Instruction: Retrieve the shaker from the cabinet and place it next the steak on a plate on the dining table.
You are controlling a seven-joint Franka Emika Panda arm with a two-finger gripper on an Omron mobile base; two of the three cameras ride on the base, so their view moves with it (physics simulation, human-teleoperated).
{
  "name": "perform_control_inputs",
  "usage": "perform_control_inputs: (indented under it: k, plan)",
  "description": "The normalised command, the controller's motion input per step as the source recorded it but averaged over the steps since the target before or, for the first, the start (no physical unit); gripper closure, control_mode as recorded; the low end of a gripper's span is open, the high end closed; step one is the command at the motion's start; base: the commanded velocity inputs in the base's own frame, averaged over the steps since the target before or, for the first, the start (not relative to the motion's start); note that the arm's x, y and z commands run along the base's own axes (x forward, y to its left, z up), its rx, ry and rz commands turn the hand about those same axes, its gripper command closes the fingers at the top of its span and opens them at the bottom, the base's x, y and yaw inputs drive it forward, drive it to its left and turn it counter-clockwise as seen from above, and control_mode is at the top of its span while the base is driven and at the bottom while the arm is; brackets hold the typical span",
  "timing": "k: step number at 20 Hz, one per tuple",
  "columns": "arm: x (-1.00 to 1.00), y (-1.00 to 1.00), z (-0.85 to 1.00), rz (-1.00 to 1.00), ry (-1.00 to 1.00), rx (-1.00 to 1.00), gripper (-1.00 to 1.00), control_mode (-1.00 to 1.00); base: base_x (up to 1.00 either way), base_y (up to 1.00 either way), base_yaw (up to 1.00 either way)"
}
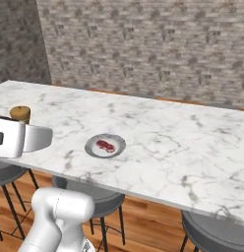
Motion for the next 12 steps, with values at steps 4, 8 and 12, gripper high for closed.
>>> perform_control_inputs:
  k: [4,8,12]
  plan:
    - [0.0,0.0,0.0,0.0,0.0,0.0,1.0,1.0,0.85,0.0,0.18]
    - [0.0,0.0,0.0,0.0,0.0,0.0,1.0,1.0,0.9,0.0,0.04]
    - [0.0,0.0,0.0,0.0,0.0,0.0,1.0,1.0,0.86,0.0,0.0]
